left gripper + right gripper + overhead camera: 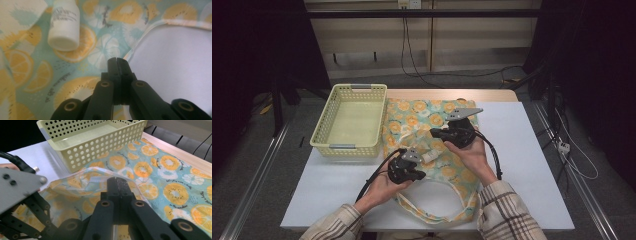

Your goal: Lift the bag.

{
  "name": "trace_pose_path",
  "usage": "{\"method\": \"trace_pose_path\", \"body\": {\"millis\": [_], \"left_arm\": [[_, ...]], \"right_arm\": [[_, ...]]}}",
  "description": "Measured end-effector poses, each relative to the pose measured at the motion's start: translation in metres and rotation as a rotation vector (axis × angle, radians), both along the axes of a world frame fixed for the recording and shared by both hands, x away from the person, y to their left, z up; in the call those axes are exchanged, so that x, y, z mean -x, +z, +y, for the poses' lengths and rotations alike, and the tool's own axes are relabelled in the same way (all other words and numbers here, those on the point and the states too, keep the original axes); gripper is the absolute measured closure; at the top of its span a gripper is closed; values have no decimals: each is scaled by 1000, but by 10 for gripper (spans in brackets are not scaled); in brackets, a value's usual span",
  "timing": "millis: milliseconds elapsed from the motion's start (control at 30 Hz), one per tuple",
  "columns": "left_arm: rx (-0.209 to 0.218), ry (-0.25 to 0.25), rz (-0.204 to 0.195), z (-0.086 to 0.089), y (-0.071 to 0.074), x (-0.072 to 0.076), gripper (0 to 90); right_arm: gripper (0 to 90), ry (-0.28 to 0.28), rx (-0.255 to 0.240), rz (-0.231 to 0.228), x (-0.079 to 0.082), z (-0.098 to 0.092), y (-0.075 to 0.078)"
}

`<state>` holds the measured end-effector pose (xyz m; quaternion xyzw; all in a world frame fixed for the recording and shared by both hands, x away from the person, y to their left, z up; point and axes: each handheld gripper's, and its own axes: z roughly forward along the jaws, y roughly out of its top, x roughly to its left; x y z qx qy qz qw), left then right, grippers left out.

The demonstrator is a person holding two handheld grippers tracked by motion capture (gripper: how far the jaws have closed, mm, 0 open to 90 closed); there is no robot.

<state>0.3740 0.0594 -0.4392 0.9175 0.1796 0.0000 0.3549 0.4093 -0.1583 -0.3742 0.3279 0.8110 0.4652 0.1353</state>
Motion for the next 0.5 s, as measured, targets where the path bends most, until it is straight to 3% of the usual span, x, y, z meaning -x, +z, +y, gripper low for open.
{"method": "trace_pose_path", "body": {"millis": [267,500], "left_arm": [[152,54,-20,16,26,-3,900],[253,87,-63,30,57,-7,900]], "right_arm": [[900,-9,1,-7,0,-4,5],[900,-11,-2,-16,-3,-4,14]]}}
